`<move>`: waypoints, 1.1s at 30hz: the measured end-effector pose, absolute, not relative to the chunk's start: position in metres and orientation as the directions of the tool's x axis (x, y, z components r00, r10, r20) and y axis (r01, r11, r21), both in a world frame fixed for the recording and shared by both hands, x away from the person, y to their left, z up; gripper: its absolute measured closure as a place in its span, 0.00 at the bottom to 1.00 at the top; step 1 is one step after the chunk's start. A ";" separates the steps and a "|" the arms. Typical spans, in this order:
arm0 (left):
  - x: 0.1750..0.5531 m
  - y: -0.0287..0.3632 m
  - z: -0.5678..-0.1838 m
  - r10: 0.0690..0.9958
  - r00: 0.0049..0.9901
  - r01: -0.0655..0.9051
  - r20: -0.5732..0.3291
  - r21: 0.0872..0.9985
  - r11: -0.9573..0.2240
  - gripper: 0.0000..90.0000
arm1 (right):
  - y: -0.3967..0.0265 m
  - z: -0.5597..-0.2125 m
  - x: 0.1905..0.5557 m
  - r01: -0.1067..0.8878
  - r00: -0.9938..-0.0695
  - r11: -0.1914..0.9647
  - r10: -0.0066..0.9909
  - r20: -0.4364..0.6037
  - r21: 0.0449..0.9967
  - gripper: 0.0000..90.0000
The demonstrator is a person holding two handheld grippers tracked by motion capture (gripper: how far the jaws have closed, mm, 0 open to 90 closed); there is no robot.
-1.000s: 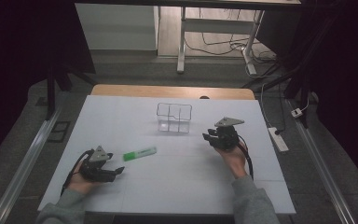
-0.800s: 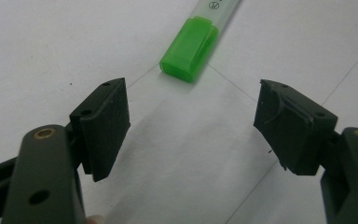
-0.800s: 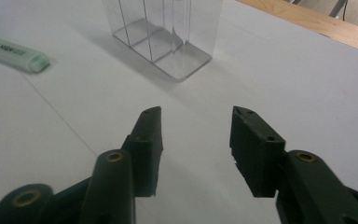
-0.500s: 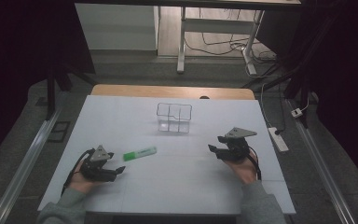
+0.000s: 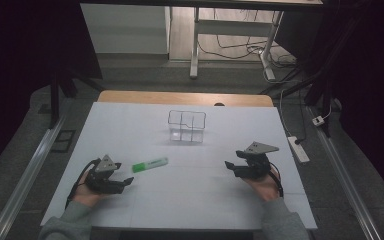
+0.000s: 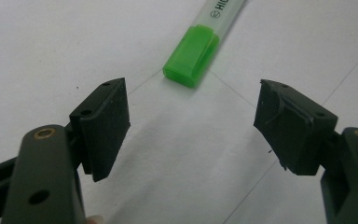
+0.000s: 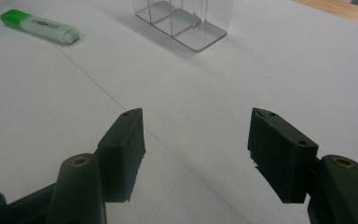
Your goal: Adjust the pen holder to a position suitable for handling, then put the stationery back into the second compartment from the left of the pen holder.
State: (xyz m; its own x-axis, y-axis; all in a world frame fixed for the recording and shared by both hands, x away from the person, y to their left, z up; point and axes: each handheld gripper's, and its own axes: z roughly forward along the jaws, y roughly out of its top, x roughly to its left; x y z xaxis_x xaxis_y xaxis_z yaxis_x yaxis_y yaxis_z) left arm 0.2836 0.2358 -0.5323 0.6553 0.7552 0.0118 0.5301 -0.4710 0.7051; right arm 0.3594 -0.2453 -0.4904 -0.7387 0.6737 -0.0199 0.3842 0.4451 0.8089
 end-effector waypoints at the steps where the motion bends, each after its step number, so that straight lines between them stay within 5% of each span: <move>1: 0.283 0.236 -0.531 0.756 0.654 0.528 0.016 0.706 -0.472 0.29 | -0.245 -0.490 0.359 0.385 -0.738 0.446 0.674 -0.020 0.808 0.41; 13: 0.288 0.226 -0.504 0.725 0.685 0.479 0.074 0.704 -0.524 0.29 | -0.248 -0.491 0.355 0.374 -0.746 0.459 0.665 -0.032 0.806 0.41; 33: 0.329 0.212 -0.474 0.624 0.780 0.472 0.036 0.621 -0.626 0.30 | -0.244 -0.496 0.350 0.378 -0.766 0.501 0.642 -0.041 0.779 0.40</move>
State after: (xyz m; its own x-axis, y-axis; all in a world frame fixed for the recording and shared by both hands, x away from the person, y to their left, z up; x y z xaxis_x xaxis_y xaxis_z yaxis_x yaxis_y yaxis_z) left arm 0.3288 0.2124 -0.4738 0.7804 0.6242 0.0359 0.4717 -0.6255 0.6215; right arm 0.3500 -0.2438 -0.4959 -0.7655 0.6421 -0.0413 0.3778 0.5006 0.7789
